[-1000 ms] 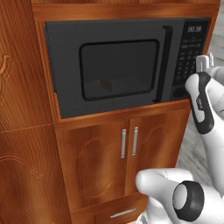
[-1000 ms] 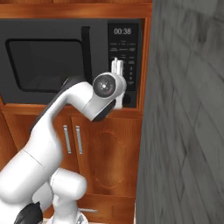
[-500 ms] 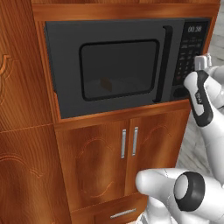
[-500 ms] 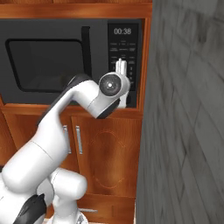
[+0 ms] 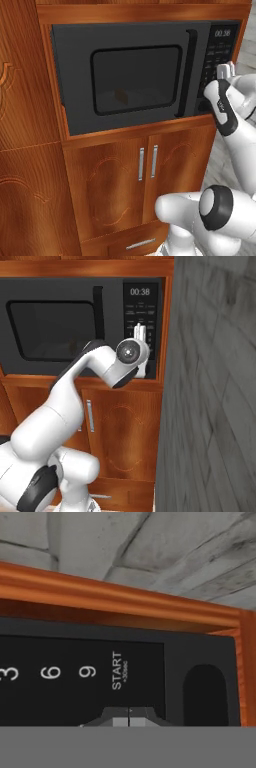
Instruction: Pick the cheese from the counter and place it in the microwave. Then turn on the microwave.
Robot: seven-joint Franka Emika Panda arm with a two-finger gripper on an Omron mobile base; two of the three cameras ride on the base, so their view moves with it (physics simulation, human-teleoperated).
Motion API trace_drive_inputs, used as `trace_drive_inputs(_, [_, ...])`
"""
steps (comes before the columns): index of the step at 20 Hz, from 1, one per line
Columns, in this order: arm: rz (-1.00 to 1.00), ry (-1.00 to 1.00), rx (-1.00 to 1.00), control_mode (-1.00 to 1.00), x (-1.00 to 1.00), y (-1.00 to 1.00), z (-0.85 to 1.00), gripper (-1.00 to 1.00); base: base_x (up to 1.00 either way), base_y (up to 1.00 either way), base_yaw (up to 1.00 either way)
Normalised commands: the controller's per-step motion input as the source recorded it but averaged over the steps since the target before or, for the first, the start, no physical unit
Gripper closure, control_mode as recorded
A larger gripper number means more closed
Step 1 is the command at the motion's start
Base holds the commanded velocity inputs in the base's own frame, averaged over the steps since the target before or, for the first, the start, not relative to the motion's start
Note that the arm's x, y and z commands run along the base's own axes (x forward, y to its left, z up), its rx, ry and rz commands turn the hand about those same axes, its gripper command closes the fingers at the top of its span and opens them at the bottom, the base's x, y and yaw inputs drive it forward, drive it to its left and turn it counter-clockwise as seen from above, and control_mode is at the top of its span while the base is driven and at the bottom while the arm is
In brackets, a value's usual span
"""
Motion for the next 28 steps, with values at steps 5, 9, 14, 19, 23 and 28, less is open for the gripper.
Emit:
trace_drive_inputs(5, [0.00, -0.02, 0.00, -1.00, 0.27, 0.00, -0.06, 1.00, 0.00, 0.00, 0.00])
trace_drive_inputs(9, [0.00, -0.03, 0.00, -1.00, 0.21, -0.08, -0.10, 1.00, 0.00, 0.00, 0.00])
trace_drive_inputs(14, [0.00, -0.03, 0.00, -1.00, 0.15, -0.16, -0.11, 1.00, 0.00, 0.00, 0.00])
trace_drive_inputs(19, [0.00, -0.06, 0.00, -1.00, 0.06, -0.29, -0.10, 1.00, 0.00, 0.00, 0.00])
trace_drive_inputs(23, [0.00, -0.11, 0.00, -1.00, 0.00, -0.46, -0.06, 1.00, 0.00, 0.00, 0.00])
trace_drive_inputs(28, [0.00, -0.10, 0.00, -1.00, 0.02, -0.17, -0.07, 1.00, 0.00, 0.00, 0.00])
